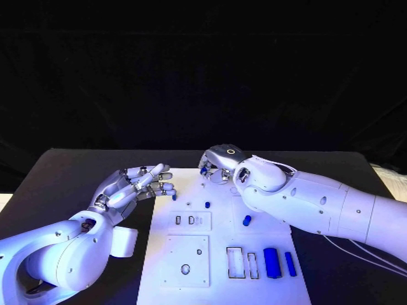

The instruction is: Assemble the parts on the task board

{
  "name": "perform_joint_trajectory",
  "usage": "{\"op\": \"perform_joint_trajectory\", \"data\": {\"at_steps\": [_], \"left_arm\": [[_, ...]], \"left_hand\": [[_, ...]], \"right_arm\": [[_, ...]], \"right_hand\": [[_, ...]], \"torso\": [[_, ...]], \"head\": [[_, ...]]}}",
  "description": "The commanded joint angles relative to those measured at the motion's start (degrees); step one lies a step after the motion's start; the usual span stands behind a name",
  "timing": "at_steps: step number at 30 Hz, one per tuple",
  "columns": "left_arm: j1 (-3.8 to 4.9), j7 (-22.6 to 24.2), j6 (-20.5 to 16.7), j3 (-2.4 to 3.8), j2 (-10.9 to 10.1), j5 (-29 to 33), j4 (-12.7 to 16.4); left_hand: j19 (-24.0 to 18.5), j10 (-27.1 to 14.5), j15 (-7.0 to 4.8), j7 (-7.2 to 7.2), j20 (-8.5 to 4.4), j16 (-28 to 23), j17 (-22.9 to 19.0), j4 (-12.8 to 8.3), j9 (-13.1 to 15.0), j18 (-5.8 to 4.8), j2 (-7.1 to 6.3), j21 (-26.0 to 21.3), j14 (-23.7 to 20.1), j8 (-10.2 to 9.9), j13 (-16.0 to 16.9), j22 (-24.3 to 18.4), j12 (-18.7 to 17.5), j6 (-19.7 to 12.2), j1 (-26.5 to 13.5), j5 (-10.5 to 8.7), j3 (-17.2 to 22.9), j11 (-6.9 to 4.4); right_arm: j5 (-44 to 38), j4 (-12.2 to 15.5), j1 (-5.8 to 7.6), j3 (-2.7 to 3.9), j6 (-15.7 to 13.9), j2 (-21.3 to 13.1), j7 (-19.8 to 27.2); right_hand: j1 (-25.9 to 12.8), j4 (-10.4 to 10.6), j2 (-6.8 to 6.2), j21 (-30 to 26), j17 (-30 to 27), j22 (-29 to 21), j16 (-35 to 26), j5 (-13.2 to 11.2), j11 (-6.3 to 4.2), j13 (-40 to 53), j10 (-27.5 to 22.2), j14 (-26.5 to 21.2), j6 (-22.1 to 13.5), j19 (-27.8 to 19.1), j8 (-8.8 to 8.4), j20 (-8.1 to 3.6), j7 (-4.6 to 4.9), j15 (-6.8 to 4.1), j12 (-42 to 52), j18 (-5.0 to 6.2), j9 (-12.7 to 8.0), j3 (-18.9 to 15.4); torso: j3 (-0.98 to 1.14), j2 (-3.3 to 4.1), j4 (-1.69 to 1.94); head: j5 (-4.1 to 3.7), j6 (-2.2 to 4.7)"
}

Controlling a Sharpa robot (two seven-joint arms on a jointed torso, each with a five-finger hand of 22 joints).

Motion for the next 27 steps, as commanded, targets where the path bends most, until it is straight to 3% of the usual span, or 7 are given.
{"op": "perform_joint_trajectory", "data": {"at_steps": [1,9,20,27], "left_arm": [[0.09,0.26,1.25,0.05,0.07,0.11,0.24],[0.1,0.16,1.26,0.05,-0.09,0.11,0.28],[0.1,0.12,1.29,0.05,-0.22,0.29,0.12],[0.1,0.08,1.31,0.05,-0.27,0.31,0.07]], "left_hand": [[0.35,-0.06,0.23,0.3,0.11,-0.34,0.08,-0.35,-0.05,0.53,-0.1,0.35,-0.09,-0.26,-0.09,0.04,-0.3,0.1,0.44,-0.06,0.06,0.28],[0.35,-0.06,0.23,0.3,0.11,-0.34,0.08,-0.35,-0.05,0.53,-0.1,0.35,-0.09,-0.26,-0.09,0.04,-0.3,0.1,0.44,-0.06,0.06,0.28],[0.35,-0.06,0.23,0.3,0.11,-0.34,0.08,-0.35,-0.05,0.53,-0.1,0.35,-0.09,-0.26,-0.09,0.04,-0.3,0.1,0.44,-0.06,0.06,0.28],[0.28,-0.05,0.26,0.31,0.13,-0.48,0.15,-0.49,-0.04,0.52,-0.06,0.33,-0.15,-0.34,-0.09,0.02,-0.4,0.12,0.52,-0.07,0.06,0.29]], "right_arm": [[-1.17,-0.52,-0.44,-0.34,3.53,0.21,-1.75],[-1.74,0.0,-0.44,-0.34,5.69,-0.28,-2.56],[-2.38,1.73,-0.54,-0.34,-0.29,-1.27,-2.74],[-2.52,2.68,-0.59,-0.33,-1.21,-1.97,-2.84]], "right_hand": [[0.89,0.22,0.31,0.33,-0.13,-0.02,0.31,0.14,-0.13,0.17,-0.22,1.43,0.0,0.15,0.04,0.3,0.19,0.41,0.15,-0.57,0.12,0.4],[0.68,0.4,-0.01,0.35,-0.31,-0.02,0.29,-0.1,-0.07,0.16,-0.48,1.34,-0.18,0.07,-0.08,0.39,0.21,0.48,0.15,-0.56,0.14,0.45],[0.8,0.44,-0.27,0.43,-0.19,0.06,0.5,0.54,-0.16,0.25,-0.17,1.29,0.1,0.03,0.04,0.43,0.18,0.44,0.3,-0.55,0.28,0.7],[0.83,0.43,-0.32,0.45,-0.13,0.11,0.56,0.6,-0.16,0.27,-0.12,1.29,0.14,0.05,0.06,0.44,0.18,0.44,0.31,-0.56,0.3,0.73]], "torso": [[-0.01,0.05,0.11],[-0.04,0.16,0.12],[-0.07,0.22,0.24],[-0.05,0.31,0.29]], "head": [[-0.12,-0.11],[-0.08,-0.19],[-0.2,-0.03],[-0.23,-0.01]]}}
